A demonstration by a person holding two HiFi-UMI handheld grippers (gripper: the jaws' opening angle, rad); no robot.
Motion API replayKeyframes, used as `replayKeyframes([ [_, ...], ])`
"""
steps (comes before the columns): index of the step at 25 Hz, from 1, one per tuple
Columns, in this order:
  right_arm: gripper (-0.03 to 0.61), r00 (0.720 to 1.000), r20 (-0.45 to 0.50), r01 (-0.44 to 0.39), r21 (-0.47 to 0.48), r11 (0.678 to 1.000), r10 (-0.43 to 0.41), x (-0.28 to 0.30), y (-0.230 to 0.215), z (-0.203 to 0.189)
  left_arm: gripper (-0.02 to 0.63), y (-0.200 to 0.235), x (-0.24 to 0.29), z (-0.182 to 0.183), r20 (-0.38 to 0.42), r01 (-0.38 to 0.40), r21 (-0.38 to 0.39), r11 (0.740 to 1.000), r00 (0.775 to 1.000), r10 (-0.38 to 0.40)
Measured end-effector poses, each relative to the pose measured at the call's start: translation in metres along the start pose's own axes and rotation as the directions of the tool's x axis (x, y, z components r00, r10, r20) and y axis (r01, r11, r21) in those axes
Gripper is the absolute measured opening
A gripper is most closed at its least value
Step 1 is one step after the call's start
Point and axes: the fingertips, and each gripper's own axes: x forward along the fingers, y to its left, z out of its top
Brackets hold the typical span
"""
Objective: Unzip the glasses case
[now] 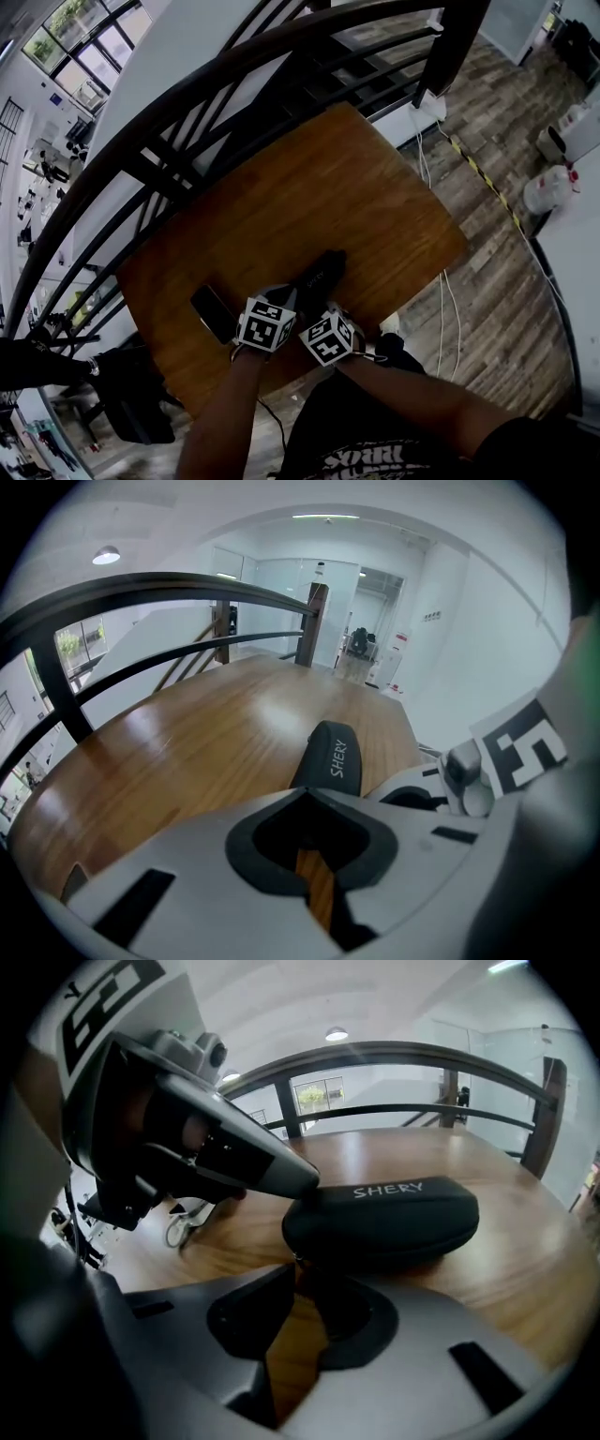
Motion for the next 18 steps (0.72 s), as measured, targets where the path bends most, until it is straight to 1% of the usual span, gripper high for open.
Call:
replayKeyframes([
  [3,0.026,1.0,-0.018,0.016,0.013,1.0,-0.016,0.0,-0.003,0.0,0.003,0.001,-0.001,-0.001,-0.006,0.016,-0.028,0.999,1.0,-0.016],
  [5,0.025,0.999,-0.032,0.007,0.021,1.0,-0.006,0.002,0.0,0.0,0.003,0.002,-0.001,-0.002,-0.008,0.017,-0.031,0.999,1.0,-0.017],
  [6,0.037,0.999,-0.035,-0.013,0.035,0.999,0.014,0.002,0.003,0.001,0.003,0.003,-0.001,-0.002,-0.008,0.016,-0.032,0.999,1.0,-0.016],
  [7,0.083,0.999,-0.036,-0.037,0.049,0.998,0.039,0.002,0.007,0.002,0.003,0.004,-0.001,-0.001,-0.006,0.015,-0.036,0.999,1.0,-0.015],
  [8,0.103,0.998,-0.035,-0.054,0.058,0.997,0.056,0.002,0.01,0.003,0.003,0.004,-0.001,-0.001,-0.004,0.015,-0.041,0.999,1.0,-0.015],
  [10,0.104,0.998,-0.033,-0.049,0.079,0.996,0.052,0.002,0.012,0.003,0.003,0.004,-0.001,-0.002,-0.005,0.016,-0.051,0.999,1.0,-0.016],
  [12,0.09,0.999,-0.029,-0.022,0.122,0.992,0.026,0.001,0.006,0.003,0.003,0.003,0.0,-0.003,-0.012,0.014,-0.051,0.999,1.0,-0.014],
  [14,0.031,0.999,-0.031,-0.008,0.171,0.985,0.013,0.001,-0.001,-0.001,0.003,0.001,0.002,-0.003,-0.016,0.01,-0.044,0.999,1.0,-0.01],
  [15,0.015,0.999,-0.031,-0.008,0.191,0.982,0.015,0.002,-0.003,-0.003,0.003,0.0,0.003,-0.003,-0.014,0.009,-0.044,0.999,1.0,-0.009],
  [18,0.011,1.0,-0.01,-0.017,0.207,0.978,0.02,0.005,-0.007,0.002,0.003,0.005,0.006,0.004,0.001,0.001,-0.049,0.999,1.0,-0.001],
])
